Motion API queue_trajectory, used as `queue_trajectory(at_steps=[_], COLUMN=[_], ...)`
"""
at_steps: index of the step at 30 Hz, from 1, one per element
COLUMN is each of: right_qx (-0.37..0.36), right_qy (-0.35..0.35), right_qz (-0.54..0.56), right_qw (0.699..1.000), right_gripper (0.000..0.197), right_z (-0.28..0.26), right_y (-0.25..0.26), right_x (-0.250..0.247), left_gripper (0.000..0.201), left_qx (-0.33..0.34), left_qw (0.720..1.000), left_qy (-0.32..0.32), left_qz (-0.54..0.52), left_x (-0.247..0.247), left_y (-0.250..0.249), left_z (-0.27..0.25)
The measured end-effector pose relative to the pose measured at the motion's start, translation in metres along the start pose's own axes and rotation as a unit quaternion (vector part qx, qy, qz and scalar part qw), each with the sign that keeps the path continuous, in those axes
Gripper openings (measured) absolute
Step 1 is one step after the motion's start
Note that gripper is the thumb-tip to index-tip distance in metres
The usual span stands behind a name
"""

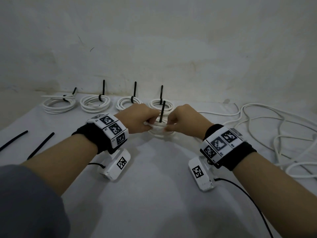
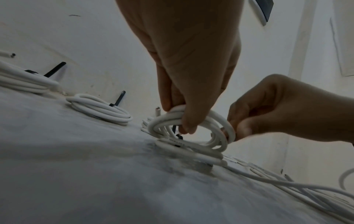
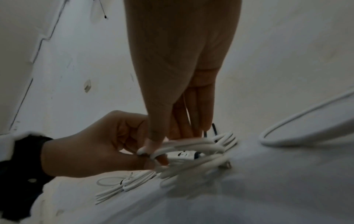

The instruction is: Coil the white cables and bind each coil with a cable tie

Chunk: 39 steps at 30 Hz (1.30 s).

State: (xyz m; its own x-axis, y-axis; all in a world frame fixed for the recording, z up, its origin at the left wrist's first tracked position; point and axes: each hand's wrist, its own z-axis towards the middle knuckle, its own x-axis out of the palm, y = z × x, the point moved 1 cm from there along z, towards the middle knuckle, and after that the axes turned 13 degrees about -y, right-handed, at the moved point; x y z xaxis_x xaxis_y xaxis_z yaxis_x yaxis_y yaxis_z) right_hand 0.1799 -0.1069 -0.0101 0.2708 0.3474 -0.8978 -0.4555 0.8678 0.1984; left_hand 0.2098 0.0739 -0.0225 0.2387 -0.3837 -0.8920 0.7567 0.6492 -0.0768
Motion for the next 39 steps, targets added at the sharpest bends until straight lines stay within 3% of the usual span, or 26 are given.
queue_trajectory(at_steps=[2,4,5,7,11,15,19,23,24,30,36,39], right_qx=[0.028,0.028,0.024,0.024,0.037,0.013,0.013,0.018,0.016,0.011,0.009,0.006], right_qy=[-0.019,-0.013,0.013,0.072,0.125,0.127,0.137,0.132,0.134,0.131,0.128,0.128], right_qz=[0.046,0.073,0.085,0.101,0.101,0.101,0.102,0.110,0.109,0.110,0.105,0.106], right_qw=[0.998,0.997,0.996,0.992,0.986,0.987,0.985,0.985,0.985,0.985,0.986,0.986], right_gripper=[0.026,0.007,0.019,0.026,0.020,0.020,0.020,0.020,0.020,0.019,0.020,0.019], right_z=[0.000,0.001,0.002,0.006,0.009,0.005,0.004,0.003,0.002,0.003,0.005,0.006], right_y=[-0.004,-0.003,-0.001,0.000,-0.005,-0.006,-0.011,-0.012,-0.012,-0.010,-0.008,-0.008], right_x=[-0.002,-0.001,0.001,0.006,0.011,0.014,0.018,0.018,0.018,0.017,0.018,0.018], left_gripper=[0.011,0.023,0.026,0.014,0.010,0.018,0.022,0.004,0.010,0.026,0.016,0.011], left_qx=[-0.012,-0.016,-0.015,-0.015,-0.028,-0.033,-0.132,-0.251,-0.269,-0.323,-0.348,-0.394], left_qw=[1.000,1.000,1.000,0.999,1.000,0.998,0.989,0.960,0.954,0.943,0.936,0.913], left_qy=[-0.001,0.000,0.005,0.017,0.011,0.019,0.034,-0.055,-0.069,-0.024,-0.010,0.007], left_qz=[0.004,0.004,0.008,0.023,0.003,-0.046,-0.061,-0.112,-0.113,-0.075,-0.045,-0.105], left_x=[-0.001,-0.002,-0.002,-0.002,0.001,0.005,0.002,0.001,0.002,0.011,0.010,0.013], left_y=[-0.003,-0.008,-0.009,-0.010,-0.005,-0.002,0.010,0.017,0.018,0.008,-0.005,-0.002], left_z=[0.001,0.002,0.002,0.002,0.002,0.002,-0.006,-0.009,-0.008,0.005,0.013,0.018])
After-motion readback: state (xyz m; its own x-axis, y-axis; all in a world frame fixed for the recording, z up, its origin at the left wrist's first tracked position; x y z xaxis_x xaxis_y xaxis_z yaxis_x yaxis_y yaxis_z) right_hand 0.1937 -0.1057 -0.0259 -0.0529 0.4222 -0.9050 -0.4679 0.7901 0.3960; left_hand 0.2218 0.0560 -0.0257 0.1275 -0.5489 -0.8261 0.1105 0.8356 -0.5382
